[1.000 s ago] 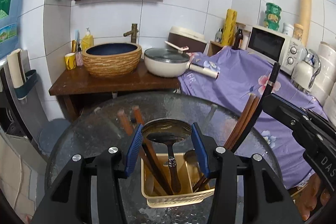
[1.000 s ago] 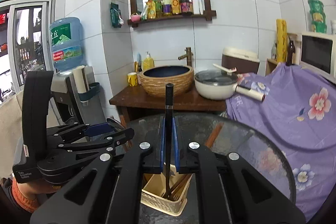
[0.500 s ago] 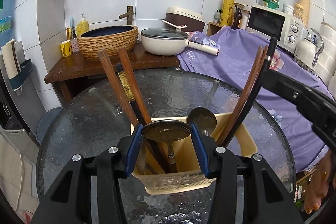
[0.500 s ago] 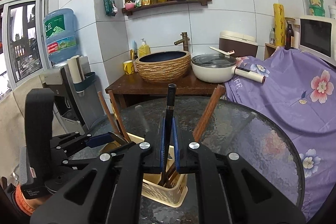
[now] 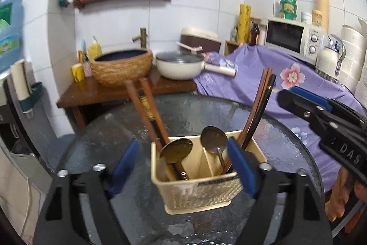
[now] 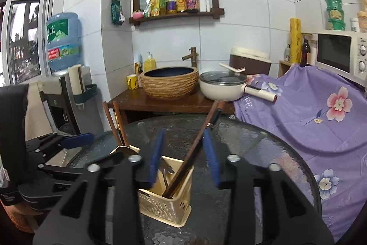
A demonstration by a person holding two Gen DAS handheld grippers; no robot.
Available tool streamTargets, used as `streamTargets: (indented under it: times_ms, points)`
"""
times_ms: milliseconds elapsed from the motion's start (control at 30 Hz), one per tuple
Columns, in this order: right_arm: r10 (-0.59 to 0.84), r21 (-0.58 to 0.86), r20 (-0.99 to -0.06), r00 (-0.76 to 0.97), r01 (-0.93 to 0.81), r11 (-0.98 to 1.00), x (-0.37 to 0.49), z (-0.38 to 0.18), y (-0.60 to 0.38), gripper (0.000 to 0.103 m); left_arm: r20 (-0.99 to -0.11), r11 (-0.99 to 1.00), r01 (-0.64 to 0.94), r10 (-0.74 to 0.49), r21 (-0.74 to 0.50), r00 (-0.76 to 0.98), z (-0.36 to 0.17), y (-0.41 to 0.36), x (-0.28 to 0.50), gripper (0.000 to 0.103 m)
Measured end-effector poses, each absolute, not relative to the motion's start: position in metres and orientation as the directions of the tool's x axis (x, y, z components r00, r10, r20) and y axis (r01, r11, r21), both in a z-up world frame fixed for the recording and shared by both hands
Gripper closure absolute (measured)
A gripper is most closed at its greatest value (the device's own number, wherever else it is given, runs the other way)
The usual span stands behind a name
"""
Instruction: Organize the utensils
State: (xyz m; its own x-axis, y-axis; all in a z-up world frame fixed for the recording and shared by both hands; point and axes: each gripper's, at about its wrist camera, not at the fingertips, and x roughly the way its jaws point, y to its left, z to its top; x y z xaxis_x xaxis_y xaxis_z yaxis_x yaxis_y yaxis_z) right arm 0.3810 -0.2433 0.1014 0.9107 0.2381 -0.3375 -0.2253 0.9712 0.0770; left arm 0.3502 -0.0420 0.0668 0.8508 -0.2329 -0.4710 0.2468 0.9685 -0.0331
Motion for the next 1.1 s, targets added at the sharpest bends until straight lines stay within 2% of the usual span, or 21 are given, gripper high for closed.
streamTargets:
  times_ms: [33, 100, 133, 167, 267, 433, 567, 867, 1100]
  points:
    - [0.237, 0.08, -0.322, 0.916, -0.223, 0.972, 0.373, 0.102, -0.247, 0.055, -0.451, 0.972, 0.233, -0.22, -0.028, 0.865, 0.066, -0.038, 0.341, 0.008]
    - [0.214, 0.064, -0.299, 0.93, -0.204, 0.977, 0.352, 0.099, -0.255, 0.041, -0.422, 0.978, 0.206, -0.194, -0.019, 0.886, 0.062, -0.03, 0.322, 0.006]
    - [0.203, 0.058, -0.291, 0.935, -0.194, 0.979, 0.344, 0.097, -0.257, 0.028, -0.404, 0.981, 0.191, -0.182, -0.018, 0.896, 0.057, -0.024, 0.31, 0.006]
    - [0.19, 0.048, -0.276, 0.942, -0.184, 0.982, 0.328, 0.091, -0.26, 0.022, -0.393, 0.983, 0.183, -0.176, -0.02, 0.902, 0.055, -0.021, 0.301, 0.006]
    - [0.19, 0.024, -0.27, 0.944, -0.19, 0.981, 0.293, 0.072, -0.262, 0.015, -0.365, 0.985, 0.17, -0.17, -0.032, 0.915, 0.035, -0.008, 0.26, 0.006]
    - [0.197, 0.029, -0.279, 0.94, -0.197, 0.98, 0.214, 0.02, -0.26, 0.013, -0.343, 0.987, 0.128, -0.152, -0.093, 0.927, 0.003, 0.005, 0.197, 0.006]
    - [0.19, 0.043, -0.275, 0.942, -0.185, 0.982, 0.157, -0.002, -0.257, 0.012, -0.336, 0.992, 0.11, -0.122, -0.056, 0.934, -0.007, 0.0, 0.145, 0.006]
    - [0.154, -0.061, -0.195, 0.969, -0.168, 0.984, 0.063, -0.003, -0.25, 0.006, -0.252, 0.99, 0.124, -0.102, 0.07, 0.962, -0.006, -0.022, 0.058, 0.006]
    - [0.177, -0.004, -0.169, 0.969, -0.181, 0.984, 0.029, 0.004, -0.266, 0.006, -0.252, 0.987, 0.152, -0.133, 0.056, 0.959, -0.007, -0.021, 0.025, 0.006]
